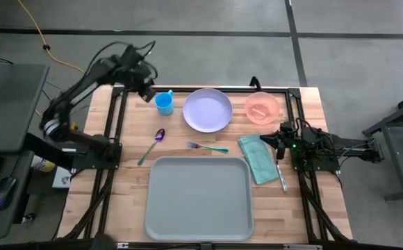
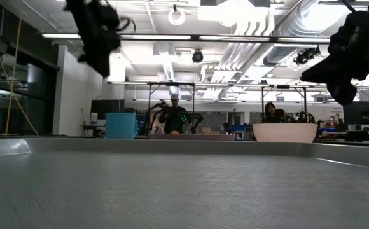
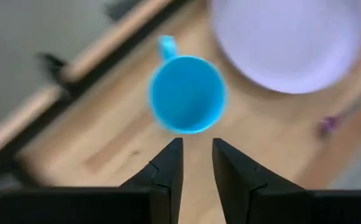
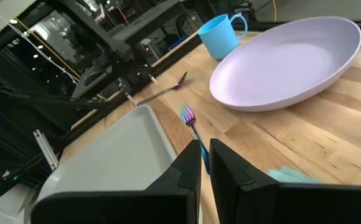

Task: Set up tray
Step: Put the blue mug on the gray serving tray

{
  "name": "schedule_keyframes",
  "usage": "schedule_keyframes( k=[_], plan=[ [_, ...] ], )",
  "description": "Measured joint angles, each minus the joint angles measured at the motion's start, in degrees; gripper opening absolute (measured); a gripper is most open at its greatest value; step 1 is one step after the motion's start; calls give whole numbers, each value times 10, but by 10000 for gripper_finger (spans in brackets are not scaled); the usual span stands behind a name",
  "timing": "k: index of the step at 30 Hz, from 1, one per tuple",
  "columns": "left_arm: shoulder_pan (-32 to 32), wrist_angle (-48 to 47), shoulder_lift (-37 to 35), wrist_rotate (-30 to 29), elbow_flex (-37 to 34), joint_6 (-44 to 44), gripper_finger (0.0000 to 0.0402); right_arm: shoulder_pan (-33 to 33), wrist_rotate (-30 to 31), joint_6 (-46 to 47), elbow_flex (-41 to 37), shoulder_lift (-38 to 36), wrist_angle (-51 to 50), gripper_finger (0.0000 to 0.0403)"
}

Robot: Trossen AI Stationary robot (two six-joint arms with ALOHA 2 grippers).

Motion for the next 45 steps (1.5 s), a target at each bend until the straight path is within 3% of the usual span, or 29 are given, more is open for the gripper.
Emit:
schedule_keyframes(
  k=[2, 4, 12, 14, 21, 34, 45],
  plan=[
    [23, 6, 48, 80, 10, 24, 117, 0, -4, 0, 0, 0, -6, 12],
    [33, 12, 91, 110, 21, 47, 117, 0, -12, 0, 0, 0, -12, 12],
    [16, 11, 181, -62, 46, 73, 117, 0, -34, 1, 0, 0, -14, 12],
    [8, 19, 185, -77, 49, 90, 118, 0, -36, 1, 0, 0, -14, 12],
    [-18, 78, 186, -78, 50, 107, 136, 0, -42, 13, 0, 0, -15, 12],
    [-19, 80, 205, -89, 49, 150, 281, 0, -45, 28, -2, 0, -14, 12],
    [-19, 55, 254, -83, 49, 155, 296, 0, -51, 39, -3, 0, -13, 12]
  ],
)
